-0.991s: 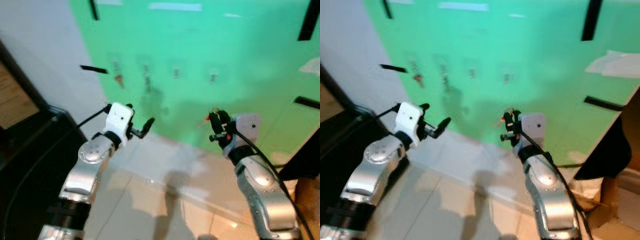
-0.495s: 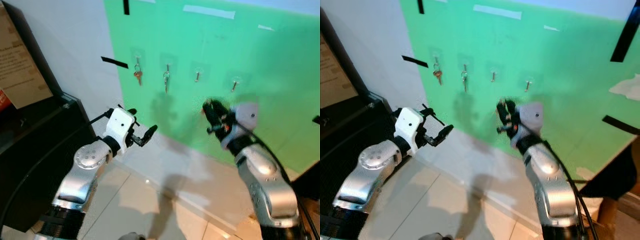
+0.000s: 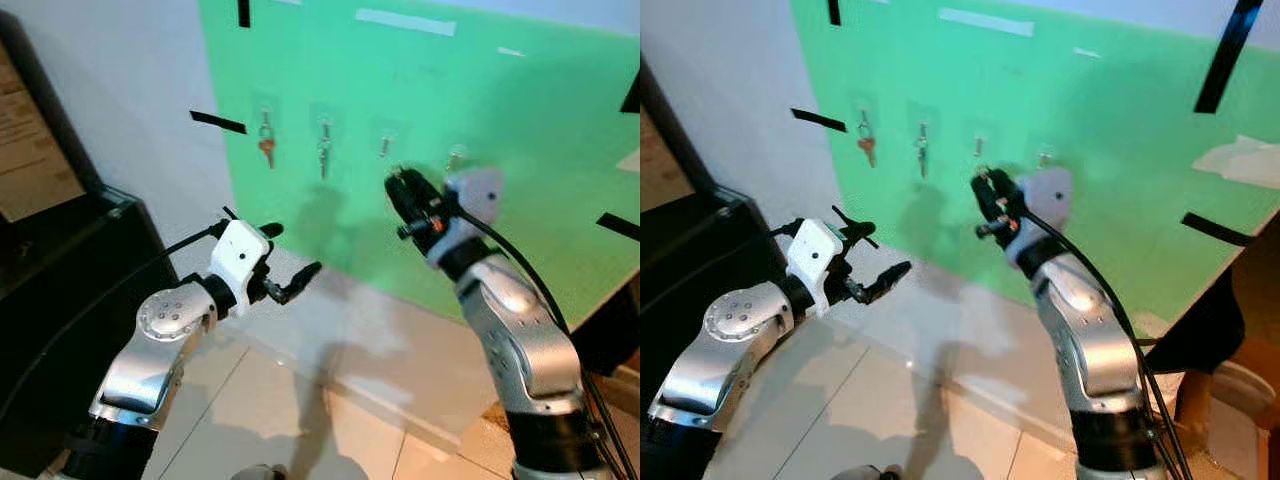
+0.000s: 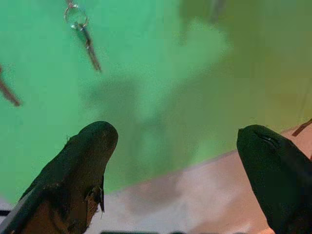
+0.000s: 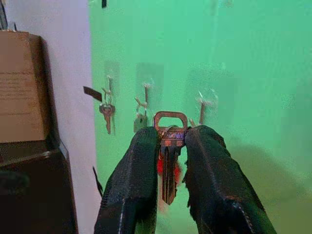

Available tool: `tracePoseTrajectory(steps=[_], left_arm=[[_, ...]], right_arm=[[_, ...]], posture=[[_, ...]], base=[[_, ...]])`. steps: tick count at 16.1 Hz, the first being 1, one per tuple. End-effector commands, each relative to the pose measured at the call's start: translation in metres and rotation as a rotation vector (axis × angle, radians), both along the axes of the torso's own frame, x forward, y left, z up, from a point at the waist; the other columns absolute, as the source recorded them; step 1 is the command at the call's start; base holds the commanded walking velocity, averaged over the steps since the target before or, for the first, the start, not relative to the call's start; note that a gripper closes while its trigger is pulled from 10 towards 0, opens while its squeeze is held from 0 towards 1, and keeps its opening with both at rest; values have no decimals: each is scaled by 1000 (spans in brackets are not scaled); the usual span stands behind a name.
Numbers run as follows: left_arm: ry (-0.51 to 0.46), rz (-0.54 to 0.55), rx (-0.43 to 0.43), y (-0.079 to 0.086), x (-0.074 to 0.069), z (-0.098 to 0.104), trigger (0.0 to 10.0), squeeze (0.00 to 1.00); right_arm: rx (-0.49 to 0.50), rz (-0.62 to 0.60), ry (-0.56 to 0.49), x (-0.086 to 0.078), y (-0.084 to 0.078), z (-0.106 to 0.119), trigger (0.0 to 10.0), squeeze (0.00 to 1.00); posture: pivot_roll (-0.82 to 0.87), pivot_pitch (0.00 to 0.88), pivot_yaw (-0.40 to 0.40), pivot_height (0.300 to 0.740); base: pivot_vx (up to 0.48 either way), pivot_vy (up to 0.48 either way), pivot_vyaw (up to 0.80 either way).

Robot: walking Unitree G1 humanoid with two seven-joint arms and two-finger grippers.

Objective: Hang keys on a hook

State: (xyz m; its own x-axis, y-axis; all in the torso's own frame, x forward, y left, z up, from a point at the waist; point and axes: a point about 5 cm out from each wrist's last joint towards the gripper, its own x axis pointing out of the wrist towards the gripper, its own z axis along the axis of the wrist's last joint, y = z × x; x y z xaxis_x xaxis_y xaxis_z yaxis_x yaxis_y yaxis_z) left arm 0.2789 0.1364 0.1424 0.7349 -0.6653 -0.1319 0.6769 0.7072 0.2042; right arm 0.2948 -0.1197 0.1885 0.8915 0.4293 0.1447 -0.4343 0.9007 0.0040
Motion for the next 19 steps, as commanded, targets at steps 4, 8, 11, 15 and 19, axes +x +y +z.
tracePoseTrajectory(steps=[4,8,11,15,19], left_arm=[[1,-16,7,1,0,3,10000,161],[0,-32,11,0,0,4,10000,157],[-4,-42,12,-2,0,5,10000,161],[-8,-45,9,-1,0,7,10000,157],[-8,-47,11,-1,1,7,10000,165]], right_arm=[[41,24,18,7,8,4,10000,0],[53,45,7,12,16,8,10000,0],[38,79,-6,15,23,11,10000,0],[17,92,-23,23,30,14,10000,0],[-6,24,-36,36,28,16,10000,0]], posture=[[-44,0,16,740],[-44,0,17,740],[-43,0,16,740],[-35,0,11,740],[-34,0,10,740]], base=[[0,0,0],[0,0,0],[0,0,0],[0,0,0],[0,0,0]])
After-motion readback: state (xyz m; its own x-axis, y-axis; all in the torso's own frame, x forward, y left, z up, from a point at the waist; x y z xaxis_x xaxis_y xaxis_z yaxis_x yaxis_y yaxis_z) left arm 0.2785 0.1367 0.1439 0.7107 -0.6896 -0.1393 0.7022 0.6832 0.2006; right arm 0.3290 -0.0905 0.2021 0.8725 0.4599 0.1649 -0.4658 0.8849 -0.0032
